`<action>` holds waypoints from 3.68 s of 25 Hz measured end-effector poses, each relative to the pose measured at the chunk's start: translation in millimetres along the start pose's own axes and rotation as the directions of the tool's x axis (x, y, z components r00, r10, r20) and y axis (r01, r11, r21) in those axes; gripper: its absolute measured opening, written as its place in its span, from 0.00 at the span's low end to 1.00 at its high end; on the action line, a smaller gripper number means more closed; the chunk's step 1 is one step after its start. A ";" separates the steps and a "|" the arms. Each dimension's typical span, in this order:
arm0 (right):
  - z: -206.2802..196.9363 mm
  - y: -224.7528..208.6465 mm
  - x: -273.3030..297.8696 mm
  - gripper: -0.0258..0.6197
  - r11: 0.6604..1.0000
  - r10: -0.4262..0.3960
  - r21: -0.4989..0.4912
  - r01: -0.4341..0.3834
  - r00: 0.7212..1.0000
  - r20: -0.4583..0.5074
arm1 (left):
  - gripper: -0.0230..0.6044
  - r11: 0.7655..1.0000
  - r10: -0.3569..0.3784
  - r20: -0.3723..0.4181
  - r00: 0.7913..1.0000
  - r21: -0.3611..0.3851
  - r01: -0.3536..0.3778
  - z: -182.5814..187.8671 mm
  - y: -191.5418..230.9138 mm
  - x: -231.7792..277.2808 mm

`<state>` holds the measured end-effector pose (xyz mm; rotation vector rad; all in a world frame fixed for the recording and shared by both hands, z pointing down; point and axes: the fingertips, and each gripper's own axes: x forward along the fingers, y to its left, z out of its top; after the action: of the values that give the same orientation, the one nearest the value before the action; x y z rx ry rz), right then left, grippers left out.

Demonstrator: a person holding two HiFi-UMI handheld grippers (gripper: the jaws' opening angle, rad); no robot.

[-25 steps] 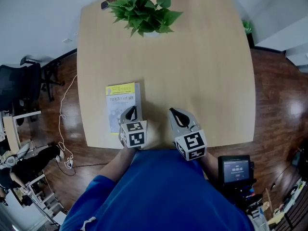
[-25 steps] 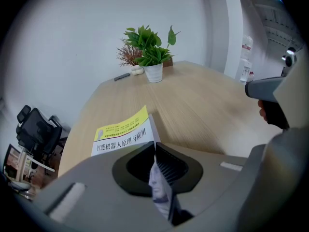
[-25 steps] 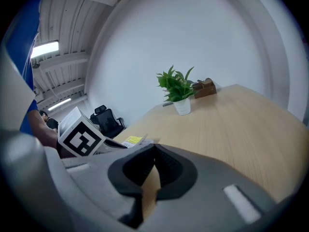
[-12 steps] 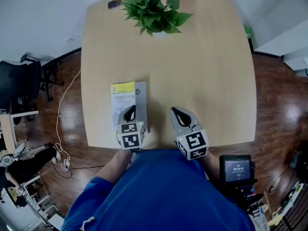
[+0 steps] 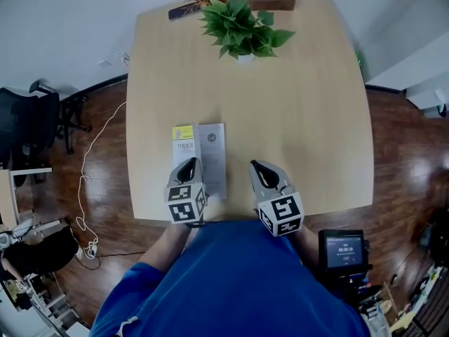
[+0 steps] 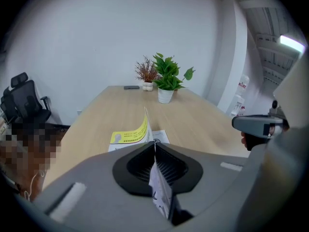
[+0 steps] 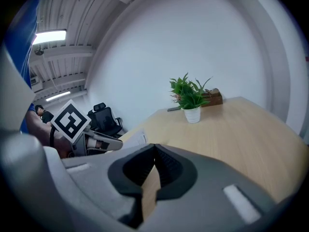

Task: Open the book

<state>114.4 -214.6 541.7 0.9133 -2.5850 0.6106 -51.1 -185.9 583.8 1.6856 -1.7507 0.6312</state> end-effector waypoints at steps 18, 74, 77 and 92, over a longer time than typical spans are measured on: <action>12.9 59.2 26.6 0.04 0.998 -0.021 -0.054 0.021 1.000 0.008 | 0.06 0.994 -0.032 0.091 0.995 -0.101 0.041 4.4 75.3 -28.0; 6.5 155.0 79.4 0.04 0.987 -0.139 -0.090 0.136 0.990 -0.031 | 0.07 0.997 0.043 -0.056 0.998 -0.059 -0.046 -63.6 251.1 1.9; 6.2 154.2 80.4 0.04 0.986 -0.142 -0.089 0.138 0.989 -0.035 | 0.07 0.998 0.050 -0.080 0.996 -0.042 -0.053 -67.7 252.6 7.3; 1.6 147.1 78.9 0.04 0.984 -0.165 -0.071 0.161 0.985 -0.045 | 0.06 0.996 0.087 -0.199 0.976 0.052 -0.078 -86.3 255.5 30.1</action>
<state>-40.3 -152.4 533.3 1.0604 -2.4402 0.4921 -295.8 -127.2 685.4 1.5258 -1.6786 0.8534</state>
